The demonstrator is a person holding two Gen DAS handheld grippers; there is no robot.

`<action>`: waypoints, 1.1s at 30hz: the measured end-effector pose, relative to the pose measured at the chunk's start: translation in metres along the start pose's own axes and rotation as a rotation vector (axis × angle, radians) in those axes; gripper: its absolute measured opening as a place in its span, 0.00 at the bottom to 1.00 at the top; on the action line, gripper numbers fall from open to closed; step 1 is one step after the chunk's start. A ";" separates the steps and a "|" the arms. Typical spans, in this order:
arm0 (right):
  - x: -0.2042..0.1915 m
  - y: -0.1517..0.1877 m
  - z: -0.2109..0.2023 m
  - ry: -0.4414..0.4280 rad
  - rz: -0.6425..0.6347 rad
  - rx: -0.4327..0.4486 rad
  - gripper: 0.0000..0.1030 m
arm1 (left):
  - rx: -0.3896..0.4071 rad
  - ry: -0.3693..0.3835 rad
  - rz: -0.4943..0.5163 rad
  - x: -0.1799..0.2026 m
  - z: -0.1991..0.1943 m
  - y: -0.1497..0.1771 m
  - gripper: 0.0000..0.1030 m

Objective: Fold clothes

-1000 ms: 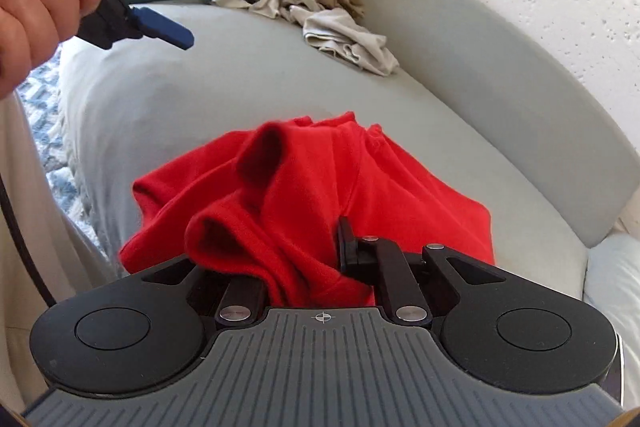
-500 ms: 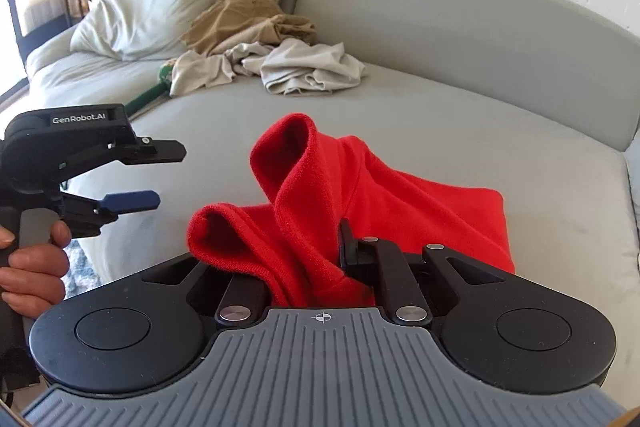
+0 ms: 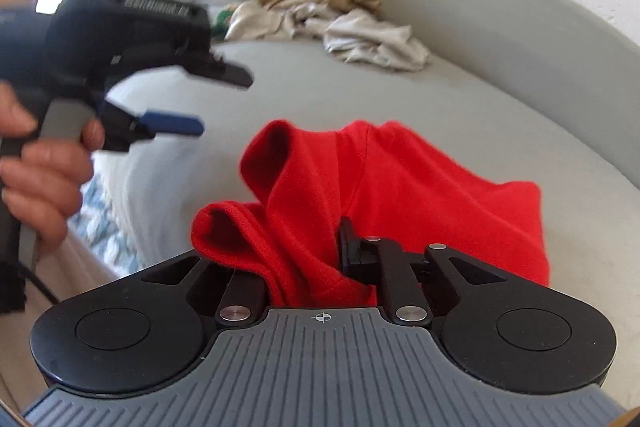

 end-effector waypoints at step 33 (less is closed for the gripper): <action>0.155 0.102 -0.114 -0.201 0.423 0.051 0.41 | -0.300 0.054 0.696 0.100 -0.065 0.145 0.35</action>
Point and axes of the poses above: each gripper's, at about its wrist camera, not at the fingertips, and z roughly the way its jaws point, x to its right, y to its underside, the point moved 4 cm from there along z, roughly the way its jaws point, and after that the axes turned 4 degrees about -y, right-handed, at the moved point
